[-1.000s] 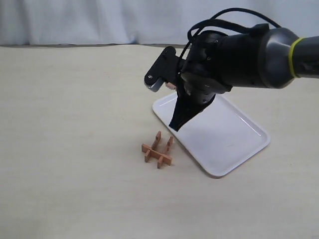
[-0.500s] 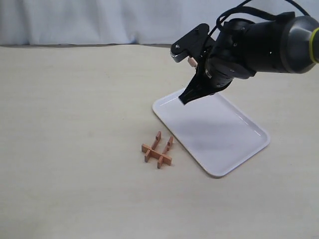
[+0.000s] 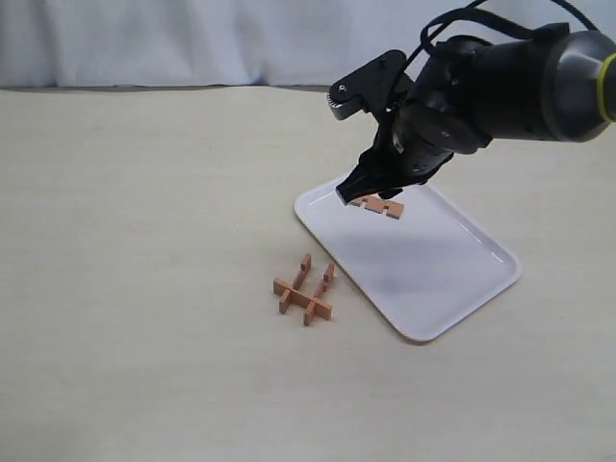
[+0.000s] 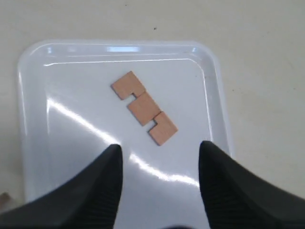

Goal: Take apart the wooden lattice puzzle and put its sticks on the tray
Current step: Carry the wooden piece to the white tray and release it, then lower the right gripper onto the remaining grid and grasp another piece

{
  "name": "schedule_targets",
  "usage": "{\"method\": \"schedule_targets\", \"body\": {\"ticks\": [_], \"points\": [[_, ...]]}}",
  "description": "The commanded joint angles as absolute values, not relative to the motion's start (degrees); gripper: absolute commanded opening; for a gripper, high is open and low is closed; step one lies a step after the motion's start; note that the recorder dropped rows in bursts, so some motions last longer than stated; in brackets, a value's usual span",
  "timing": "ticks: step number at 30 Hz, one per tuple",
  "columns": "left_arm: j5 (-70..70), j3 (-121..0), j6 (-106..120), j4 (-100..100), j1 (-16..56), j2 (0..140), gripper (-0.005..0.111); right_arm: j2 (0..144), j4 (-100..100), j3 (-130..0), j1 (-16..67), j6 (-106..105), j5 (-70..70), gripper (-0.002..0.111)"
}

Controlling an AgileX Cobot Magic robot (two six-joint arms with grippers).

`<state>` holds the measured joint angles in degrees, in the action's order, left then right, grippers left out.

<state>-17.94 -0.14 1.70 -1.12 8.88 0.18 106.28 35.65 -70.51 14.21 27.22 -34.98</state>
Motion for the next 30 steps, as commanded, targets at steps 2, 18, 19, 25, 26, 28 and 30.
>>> {"method": "schedule_targets", "body": {"ticks": [2,18,19,25,26,28,30], "points": [[-17.40,0.00,1.64,-0.90,9.37,0.00,0.000,105.82,17.69,-70.61,14.11,2.86,-35.87,0.046],[-17.40,0.00,1.64,-0.90,9.37,0.00,0.000,107.17,-21.38,-70.61,14.11,-43.88,-47.09,0.039],[-17.40,0.00,1.64,-0.90,9.37,0.00,0.000,107.31,-21.38,-70.61,14.11,-43.88,-47.96,0.039],[-17.40,0.00,1.64,-0.90,9.37,0.00,0.000,107.81,-15.94,-70.61,15.68,-41.34,-51.47,0.038],[-17.40,0.00,1.64,-0.90,9.37,0.00,0.000,108.01,-13.68,-70.61,16.71,-39.88,-51.15,0.037],[-17.40,0.00,1.64,-0.90,9.37,0.00,0.000,108.79,-7.36,-70.50,19.84,-35.49,-50.50,0.034],[-17.40,0.00,1.64,-0.90,9.37,0.00,0.000,109.72,-1.18,-70.50,22.16,-27.76,-49.00,0.033]]}}
